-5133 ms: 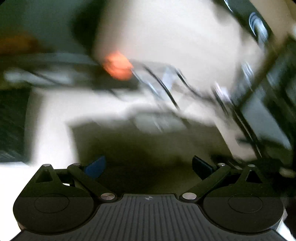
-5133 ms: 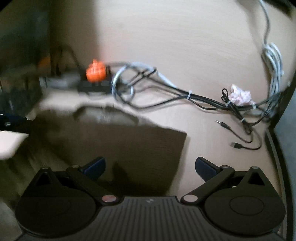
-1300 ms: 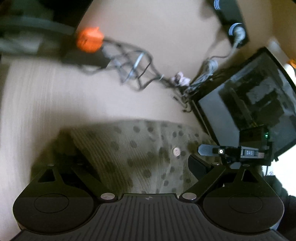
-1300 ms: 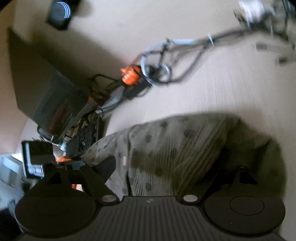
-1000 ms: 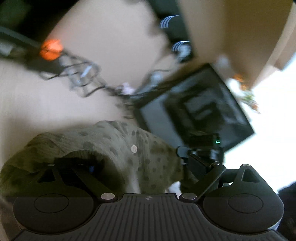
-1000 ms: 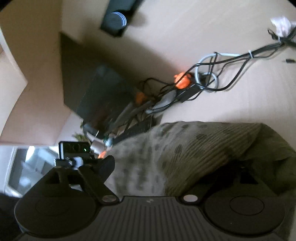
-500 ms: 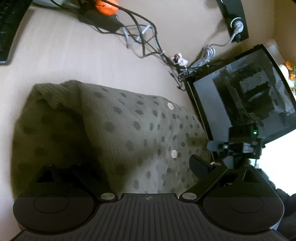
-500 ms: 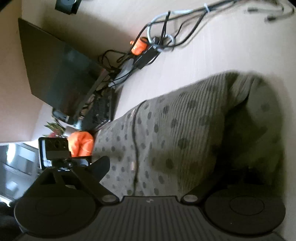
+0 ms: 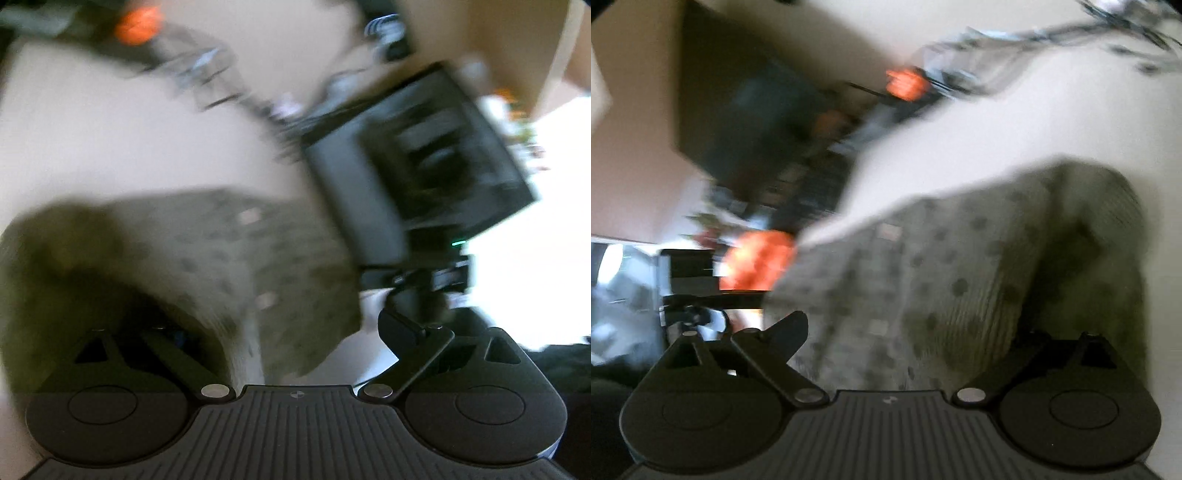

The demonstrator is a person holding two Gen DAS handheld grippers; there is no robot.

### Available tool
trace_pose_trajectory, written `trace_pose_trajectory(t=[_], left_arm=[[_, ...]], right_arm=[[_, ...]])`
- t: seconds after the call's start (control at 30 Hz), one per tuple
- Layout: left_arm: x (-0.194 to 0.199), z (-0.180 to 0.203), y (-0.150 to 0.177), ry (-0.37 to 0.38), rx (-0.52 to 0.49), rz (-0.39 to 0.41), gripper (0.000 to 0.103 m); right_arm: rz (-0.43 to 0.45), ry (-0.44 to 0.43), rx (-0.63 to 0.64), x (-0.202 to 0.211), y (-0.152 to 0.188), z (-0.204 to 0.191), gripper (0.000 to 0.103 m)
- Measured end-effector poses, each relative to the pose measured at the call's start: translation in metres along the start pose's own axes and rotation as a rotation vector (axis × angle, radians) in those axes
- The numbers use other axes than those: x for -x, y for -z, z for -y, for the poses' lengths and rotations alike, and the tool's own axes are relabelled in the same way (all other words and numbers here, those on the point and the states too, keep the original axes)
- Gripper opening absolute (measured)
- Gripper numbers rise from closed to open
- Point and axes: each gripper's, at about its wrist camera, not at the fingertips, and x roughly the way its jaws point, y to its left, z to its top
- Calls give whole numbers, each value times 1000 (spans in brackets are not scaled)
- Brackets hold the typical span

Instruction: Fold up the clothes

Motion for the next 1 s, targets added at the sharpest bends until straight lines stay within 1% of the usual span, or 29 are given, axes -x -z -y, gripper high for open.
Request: trace_pose_trajectory(t=[0.07,0.1,0.17,0.2,0.27,0.33,0.37,0.4,0.47,0.5,0.57,0.6,0.67,0.73,0.77,0.8,0.9,0.93,1.0], left_arm=[[-3,-18,1,-77,60,-4,97],[-5,-24,-1,-89,86,5,97],[-8,-29,-10,-83,110,30,97],[-9,-32,-15,-79,119,43,97],[-4,-28,-35,-60,99,93,97],[4,-22,-55,-31,84,146,97],[8,-18,-63,-49,65,162,98],[11,-12,-69,-105,24,165,98],[16,-4,-69,-275,-90,144,98],[18,-2,-67,-357,-140,129,98],[29,-1,-56,-477,-205,111,98],[36,2,-49,-493,-229,124,98],[41,13,-43,-437,-240,166,98],[37,23,-40,-360,-255,203,100],[26,28,-41,-328,-269,205,101],[13,31,-43,-311,-288,194,101],[-39,27,-46,-369,-298,136,102],[-52,21,-44,-414,-275,116,102],[-61,12,-38,-458,-244,99,102]], right_arm=[[41,-2,-27,-1,-6,4,97],[63,-5,-40,-2,-9,6,97],[100,-28,-89,-5,-23,13,100],[99,-31,-117,-9,-34,14,100],[133,-43,-140,-13,-54,9,100],[215,-41,-135,-8,-66,1,100],[230,10,-110,-6,-69,-3,101],[242,67,-82,-5,-72,-7,101],[242,235,25,1,-67,-16,101],[240,302,79,4,-61,-20,101],[251,424,174,9,-47,-29,103],[266,482,215,9,-41,-35,103],[295,597,298,10,-27,-45,103],[313,653,382,-1,-20,-56,103],[301,673,429,-10,-17,-60,103],[287,693,477,-20,-14,-63,103],[194,789,548,-53,-6,-58,103],[164,811,562,-61,-2,-52,103],[189,786,540,-57,6,-46,103]])
